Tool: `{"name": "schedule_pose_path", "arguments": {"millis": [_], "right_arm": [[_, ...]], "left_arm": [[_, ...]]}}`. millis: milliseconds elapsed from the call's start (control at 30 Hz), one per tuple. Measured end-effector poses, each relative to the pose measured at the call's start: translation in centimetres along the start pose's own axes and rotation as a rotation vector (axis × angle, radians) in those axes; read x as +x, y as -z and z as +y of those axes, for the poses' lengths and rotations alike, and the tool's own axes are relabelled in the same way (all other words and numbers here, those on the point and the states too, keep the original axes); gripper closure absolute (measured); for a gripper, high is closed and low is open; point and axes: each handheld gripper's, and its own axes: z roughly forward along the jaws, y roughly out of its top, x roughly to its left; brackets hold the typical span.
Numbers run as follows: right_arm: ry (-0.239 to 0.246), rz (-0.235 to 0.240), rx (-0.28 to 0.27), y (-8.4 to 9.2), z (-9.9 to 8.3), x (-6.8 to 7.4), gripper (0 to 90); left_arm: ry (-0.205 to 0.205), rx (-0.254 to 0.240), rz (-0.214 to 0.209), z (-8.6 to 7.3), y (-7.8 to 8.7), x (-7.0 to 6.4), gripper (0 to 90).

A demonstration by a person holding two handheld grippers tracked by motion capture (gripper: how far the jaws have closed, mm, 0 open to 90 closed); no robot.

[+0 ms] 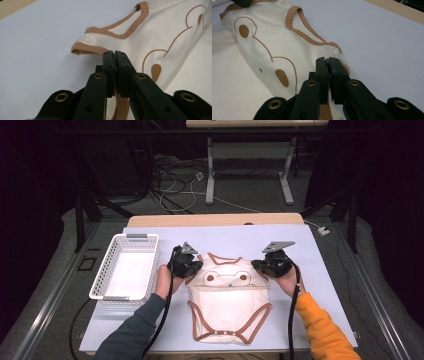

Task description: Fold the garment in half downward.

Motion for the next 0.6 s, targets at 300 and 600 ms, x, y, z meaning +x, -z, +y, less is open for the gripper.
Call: {"name": "schedule_pose_path", "arguments": {"millis": [300,600], "right_arm": [[0.032,0.004,-0.016,1.2,-0.1,0.8,86.7],[0.063,0.006,-0.022,2.5,-0.6,1.8,86.5]], "left_arm": [[-0.026,-0.022,0.008,-0.6,1.1,-0.8,87.1],[-0.076,-0.016,0.007,-1.5,2.1,-1.7,86.9]]}}
